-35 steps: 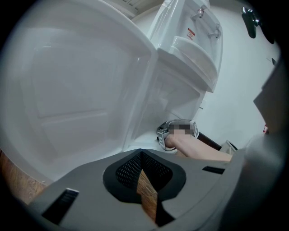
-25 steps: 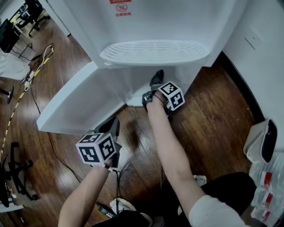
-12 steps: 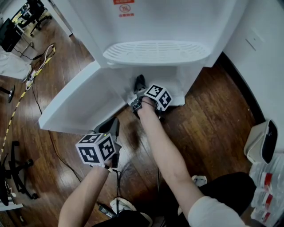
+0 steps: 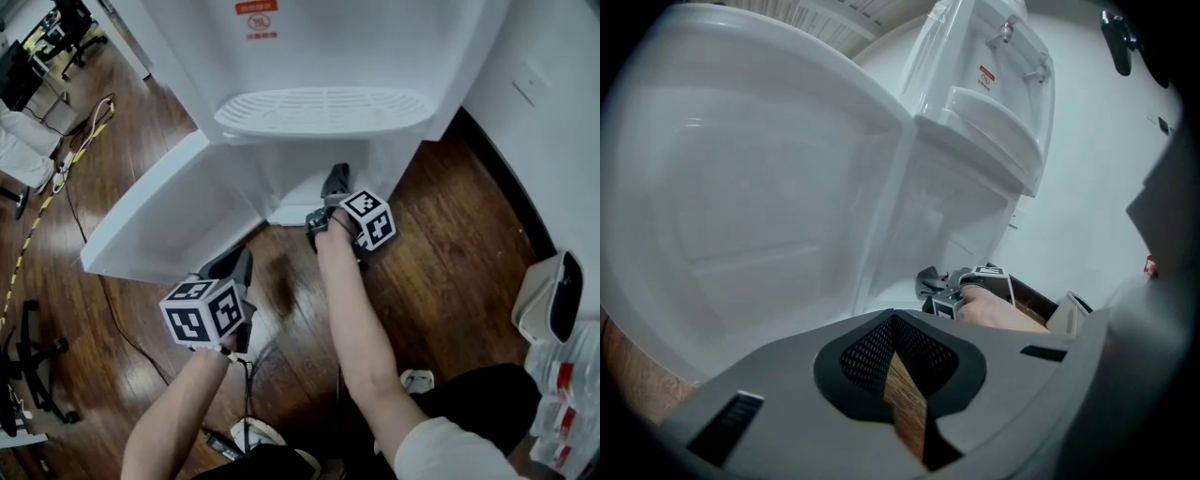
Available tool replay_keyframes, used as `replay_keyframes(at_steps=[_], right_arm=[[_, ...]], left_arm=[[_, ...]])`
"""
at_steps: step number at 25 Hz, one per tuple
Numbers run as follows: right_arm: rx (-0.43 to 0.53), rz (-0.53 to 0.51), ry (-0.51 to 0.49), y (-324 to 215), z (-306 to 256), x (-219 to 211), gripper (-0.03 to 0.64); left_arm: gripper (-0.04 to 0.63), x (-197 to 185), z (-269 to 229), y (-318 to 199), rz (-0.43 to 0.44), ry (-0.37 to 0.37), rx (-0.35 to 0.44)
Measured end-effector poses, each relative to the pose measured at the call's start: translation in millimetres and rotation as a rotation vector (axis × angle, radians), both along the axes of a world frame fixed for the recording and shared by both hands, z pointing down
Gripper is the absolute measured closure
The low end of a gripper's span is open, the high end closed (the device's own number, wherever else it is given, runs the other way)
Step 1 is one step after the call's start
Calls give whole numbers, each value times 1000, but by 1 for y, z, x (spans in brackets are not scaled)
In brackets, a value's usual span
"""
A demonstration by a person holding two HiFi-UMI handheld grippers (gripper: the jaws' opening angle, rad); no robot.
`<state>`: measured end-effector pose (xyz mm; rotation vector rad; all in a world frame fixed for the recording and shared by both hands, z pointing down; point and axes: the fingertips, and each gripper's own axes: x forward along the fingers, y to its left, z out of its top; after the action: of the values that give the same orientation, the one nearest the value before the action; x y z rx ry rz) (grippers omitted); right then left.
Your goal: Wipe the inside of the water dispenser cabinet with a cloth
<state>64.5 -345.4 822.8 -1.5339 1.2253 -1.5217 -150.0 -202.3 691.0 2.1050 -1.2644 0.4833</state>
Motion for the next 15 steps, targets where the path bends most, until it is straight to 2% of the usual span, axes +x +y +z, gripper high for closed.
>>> replay_keyframes(at_steps=[9, 12, 15], right_arm=[[-9, 135, -20, 32, -3, 54, 574], [-16, 132, -15, 39, 4, 55, 574], [-8, 87, -24, 37, 5, 34, 574]], left_arm=[[607, 11, -1, -1, 25, 8, 7], [607, 14, -3, -1, 30, 15, 10], [607, 13, -2, -2, 31, 17, 7]])
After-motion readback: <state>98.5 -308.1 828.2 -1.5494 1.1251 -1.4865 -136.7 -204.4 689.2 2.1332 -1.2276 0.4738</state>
